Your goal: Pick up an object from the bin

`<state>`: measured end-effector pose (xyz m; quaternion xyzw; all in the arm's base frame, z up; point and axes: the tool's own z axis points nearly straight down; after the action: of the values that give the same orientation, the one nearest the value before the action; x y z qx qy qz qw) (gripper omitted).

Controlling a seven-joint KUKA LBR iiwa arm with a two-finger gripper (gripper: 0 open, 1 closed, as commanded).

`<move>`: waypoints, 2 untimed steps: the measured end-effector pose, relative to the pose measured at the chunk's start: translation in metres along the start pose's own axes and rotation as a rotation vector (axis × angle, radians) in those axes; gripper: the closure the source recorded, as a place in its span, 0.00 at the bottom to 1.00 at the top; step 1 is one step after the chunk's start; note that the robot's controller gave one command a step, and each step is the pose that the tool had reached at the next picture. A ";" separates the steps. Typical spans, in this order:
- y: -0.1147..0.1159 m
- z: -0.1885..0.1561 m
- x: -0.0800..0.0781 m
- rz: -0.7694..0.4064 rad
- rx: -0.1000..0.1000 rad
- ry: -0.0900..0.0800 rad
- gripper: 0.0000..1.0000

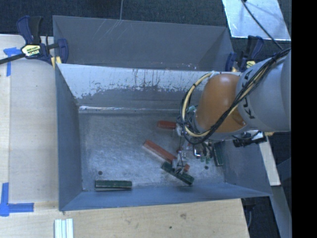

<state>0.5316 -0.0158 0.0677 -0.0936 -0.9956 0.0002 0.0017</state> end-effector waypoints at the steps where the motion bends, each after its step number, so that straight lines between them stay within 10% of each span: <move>1: 0.000 -0.004 -0.003 -0.001 -0.001 -0.009 1.00; 2: 0.022 -0.043 0.016 -0.040 -0.002 -0.010 1.00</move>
Offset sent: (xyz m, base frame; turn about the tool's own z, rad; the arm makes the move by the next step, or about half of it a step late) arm 0.0000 0.0000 0.0000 0.0000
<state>0.5200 0.0093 0.1103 -0.0739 -0.9973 -0.0007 -0.0034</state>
